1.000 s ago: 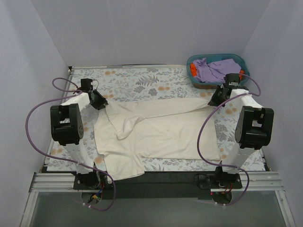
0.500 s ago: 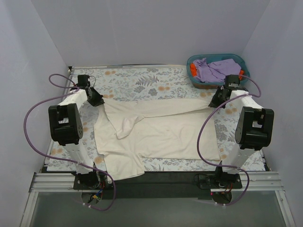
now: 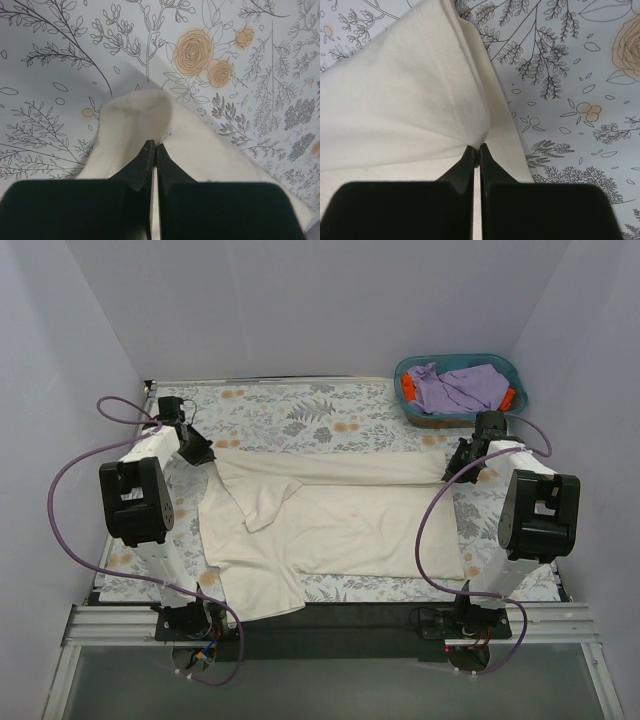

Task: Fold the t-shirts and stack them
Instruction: Fold the tshirt

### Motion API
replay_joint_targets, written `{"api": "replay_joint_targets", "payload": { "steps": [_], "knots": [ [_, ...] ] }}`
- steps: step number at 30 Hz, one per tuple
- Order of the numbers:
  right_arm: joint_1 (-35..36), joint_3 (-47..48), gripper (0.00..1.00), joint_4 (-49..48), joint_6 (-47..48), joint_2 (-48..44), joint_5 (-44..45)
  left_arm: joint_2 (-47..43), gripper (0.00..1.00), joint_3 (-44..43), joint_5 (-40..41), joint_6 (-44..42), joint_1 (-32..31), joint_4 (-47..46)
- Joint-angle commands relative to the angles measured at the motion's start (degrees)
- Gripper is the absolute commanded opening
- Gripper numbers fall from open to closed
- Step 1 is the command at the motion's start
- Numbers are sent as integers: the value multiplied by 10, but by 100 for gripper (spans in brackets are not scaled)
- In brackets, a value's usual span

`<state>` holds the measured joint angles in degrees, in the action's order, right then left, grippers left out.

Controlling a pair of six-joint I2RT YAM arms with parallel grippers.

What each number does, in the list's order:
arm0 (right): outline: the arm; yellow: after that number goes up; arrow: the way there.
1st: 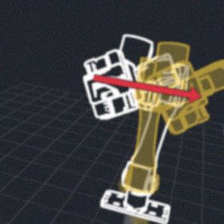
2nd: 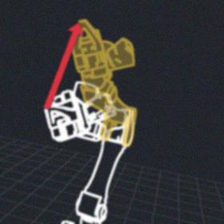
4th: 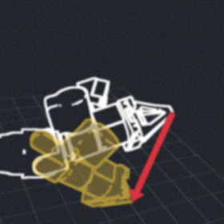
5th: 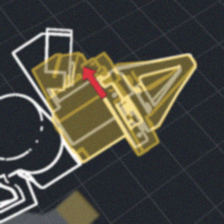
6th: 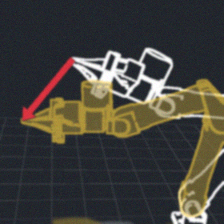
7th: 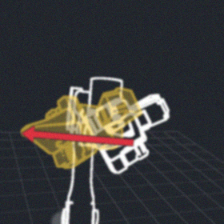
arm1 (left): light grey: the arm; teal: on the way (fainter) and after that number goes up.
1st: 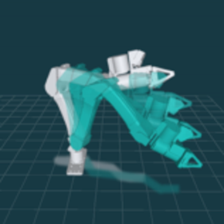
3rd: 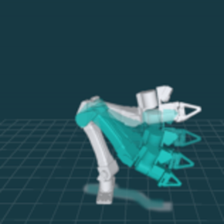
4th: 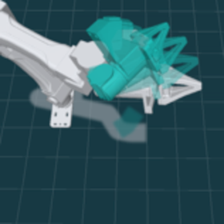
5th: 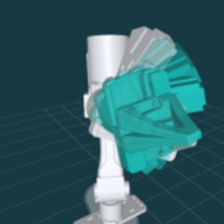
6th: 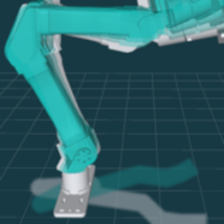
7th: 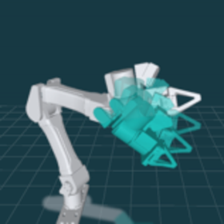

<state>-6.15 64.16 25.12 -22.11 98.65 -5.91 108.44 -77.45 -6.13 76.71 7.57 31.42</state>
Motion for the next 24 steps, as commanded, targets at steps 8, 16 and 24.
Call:
{"api": "replay_joint_targets", "payload": {
  "steps": [8,16,24],
  "knots": [
    [-7,-9,3,-16,9,28,-1,36,0,-2,-10,-2,10,-1],
    [-8,10,39,-15,24,15,-21,28,22,-1,-20,-8,10,-1],
    [-33,79,45,-45,34,34,-46,22,44,-13,-18,-7,11,-12]
  ]
}}
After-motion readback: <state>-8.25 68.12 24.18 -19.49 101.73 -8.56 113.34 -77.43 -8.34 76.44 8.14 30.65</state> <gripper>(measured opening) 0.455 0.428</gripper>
